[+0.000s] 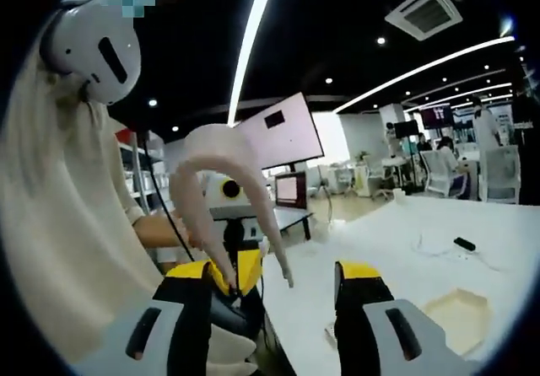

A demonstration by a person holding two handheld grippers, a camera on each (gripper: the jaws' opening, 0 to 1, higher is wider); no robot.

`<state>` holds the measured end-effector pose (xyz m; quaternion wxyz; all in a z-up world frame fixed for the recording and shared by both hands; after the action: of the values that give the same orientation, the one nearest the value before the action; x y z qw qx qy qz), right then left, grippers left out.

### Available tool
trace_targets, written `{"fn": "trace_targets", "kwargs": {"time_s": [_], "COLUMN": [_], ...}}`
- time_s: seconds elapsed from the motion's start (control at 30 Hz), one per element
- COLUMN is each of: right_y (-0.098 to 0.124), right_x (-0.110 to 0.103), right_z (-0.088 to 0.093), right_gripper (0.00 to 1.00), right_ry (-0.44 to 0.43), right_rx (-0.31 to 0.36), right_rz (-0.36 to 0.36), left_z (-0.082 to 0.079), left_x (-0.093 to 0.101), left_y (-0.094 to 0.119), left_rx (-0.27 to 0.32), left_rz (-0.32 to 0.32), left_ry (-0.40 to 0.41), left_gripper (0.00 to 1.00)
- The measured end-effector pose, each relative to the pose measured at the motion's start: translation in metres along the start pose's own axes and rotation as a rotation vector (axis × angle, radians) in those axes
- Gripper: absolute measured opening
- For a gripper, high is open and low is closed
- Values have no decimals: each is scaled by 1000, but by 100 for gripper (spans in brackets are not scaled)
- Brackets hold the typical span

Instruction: Place the target food into the container with the food tongs after gripping and lifting it, then release it inside without dropping or visibly crushing the food.

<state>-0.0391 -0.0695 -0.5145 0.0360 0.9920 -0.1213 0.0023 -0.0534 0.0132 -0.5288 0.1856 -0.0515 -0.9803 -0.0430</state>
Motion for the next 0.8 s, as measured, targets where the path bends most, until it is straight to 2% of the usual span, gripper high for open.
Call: {"fn": "trace_targets", "kwargs": {"time_s": [0.23, 0.4, 0.8], "right_y": [-1, 2, 6], "right_x": [-9, -9, -13], "right_z": [7, 9, 13], "right_gripper": [49, 43, 38], "right_ry": [44, 41, 54], "right_rx": [-81, -91, -117], "right_rz": [-66, -77, -86], "left_z": [5, 9, 13], "left_x": [3, 4, 5], "left_y": [-4, -7, -3], "left_rx": [-68, -99, -131], "left_rz": [13, 17, 29], "left_ry": [-20, -25, -31], "left_gripper": [0, 0, 0]}}
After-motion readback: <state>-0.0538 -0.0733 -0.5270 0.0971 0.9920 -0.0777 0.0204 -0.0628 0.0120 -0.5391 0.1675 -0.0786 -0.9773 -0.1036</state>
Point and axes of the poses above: the point that each gripper's makers call its tool centre point, and the gripper's own axes: y roughly backward along the fingers, x roughly to its right, z roughly out of its underside, the point moved 5 cm from there along y, roughly backward along the fingers, and after that the axes turned 12 degrees about y, right-handed, at the moved point
